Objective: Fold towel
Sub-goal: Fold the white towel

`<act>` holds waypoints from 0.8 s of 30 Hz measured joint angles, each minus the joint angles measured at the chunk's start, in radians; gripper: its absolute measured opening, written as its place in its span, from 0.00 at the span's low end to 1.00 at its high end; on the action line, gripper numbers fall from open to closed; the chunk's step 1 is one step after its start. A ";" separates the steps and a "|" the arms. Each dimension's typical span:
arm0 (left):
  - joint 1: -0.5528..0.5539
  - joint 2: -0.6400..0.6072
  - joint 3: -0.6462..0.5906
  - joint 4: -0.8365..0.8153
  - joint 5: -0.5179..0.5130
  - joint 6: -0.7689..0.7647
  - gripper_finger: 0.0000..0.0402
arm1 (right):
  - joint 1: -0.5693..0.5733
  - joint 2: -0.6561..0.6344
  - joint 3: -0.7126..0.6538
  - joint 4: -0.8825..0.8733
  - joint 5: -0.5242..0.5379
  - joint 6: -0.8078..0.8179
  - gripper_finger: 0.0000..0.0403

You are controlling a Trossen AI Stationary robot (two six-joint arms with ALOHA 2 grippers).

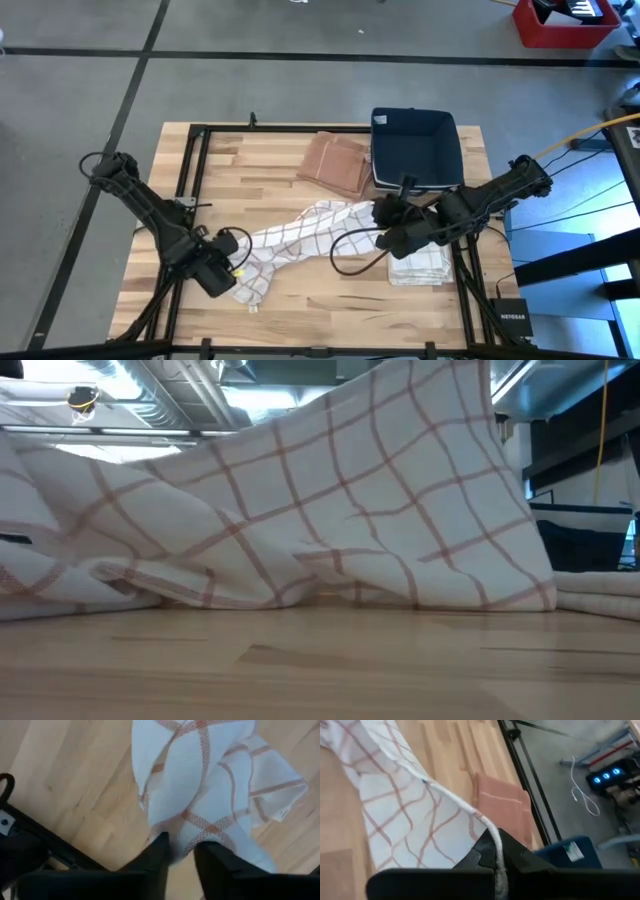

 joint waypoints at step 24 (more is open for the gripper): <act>0.235 0.082 0.231 0.703 -0.508 0.828 0.47 | -0.001 0.011 -0.109 0.397 -0.114 -0.046 0.01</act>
